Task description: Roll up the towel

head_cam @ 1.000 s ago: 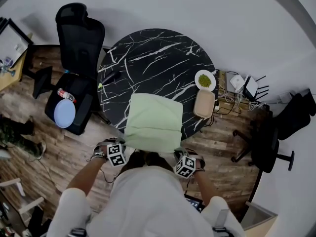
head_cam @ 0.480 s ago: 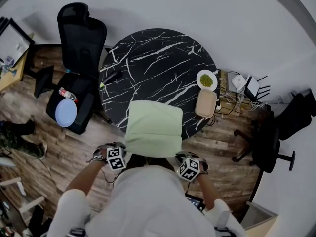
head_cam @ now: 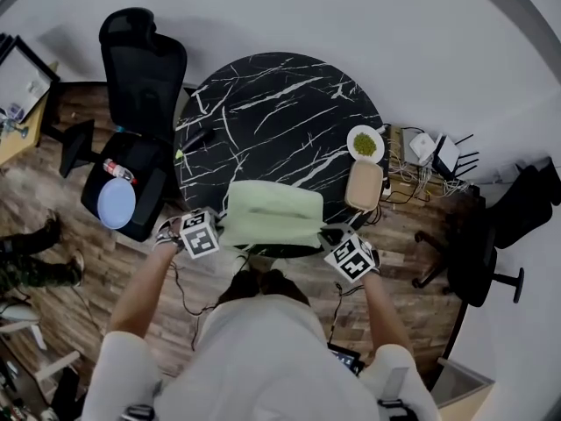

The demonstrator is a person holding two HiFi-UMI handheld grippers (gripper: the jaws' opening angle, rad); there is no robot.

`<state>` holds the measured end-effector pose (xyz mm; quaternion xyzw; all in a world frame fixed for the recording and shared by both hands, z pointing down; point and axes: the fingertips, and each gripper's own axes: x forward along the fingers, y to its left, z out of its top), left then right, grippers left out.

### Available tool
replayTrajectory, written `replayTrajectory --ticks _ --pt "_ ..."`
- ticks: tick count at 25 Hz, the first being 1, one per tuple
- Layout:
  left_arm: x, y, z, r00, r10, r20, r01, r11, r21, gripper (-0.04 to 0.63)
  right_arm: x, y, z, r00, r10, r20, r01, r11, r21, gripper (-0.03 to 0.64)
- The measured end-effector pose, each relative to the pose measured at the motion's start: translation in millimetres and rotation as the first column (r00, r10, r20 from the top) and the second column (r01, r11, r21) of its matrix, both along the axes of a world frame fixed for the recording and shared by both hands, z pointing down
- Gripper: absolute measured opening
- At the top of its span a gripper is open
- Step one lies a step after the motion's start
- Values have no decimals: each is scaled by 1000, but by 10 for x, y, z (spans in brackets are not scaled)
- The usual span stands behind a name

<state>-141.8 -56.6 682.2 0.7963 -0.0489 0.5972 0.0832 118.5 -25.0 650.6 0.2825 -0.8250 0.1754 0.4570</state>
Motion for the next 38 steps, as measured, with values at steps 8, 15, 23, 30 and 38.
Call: replayTrajectory --ticks 8,15,23,30,38 --pt "159 -850 259 986 -167 -3 167 986 -15 48 141 -714 338 995 101 -17 -102 991 -86 8" --pt "236 -1109 430 934 -356 -28 357 933 43 61 233 -1056 567 979 198 -47 -202 975 -88 9" --pt "61 -1442 346 768 -624 -141 639 760 118 127 542 -1237 695 926 312 -212 -297 950 99 84" --pt "-31 -1093 -110 644 -673 -364 723 691 1 12 681 -1133 117 907 421 -1 -402 867 295 11" --pt "260 -922 -2157 359 -387 -849 755 655 21 3 213 -996 -1869 780 274 562 -566 693 447 -3"
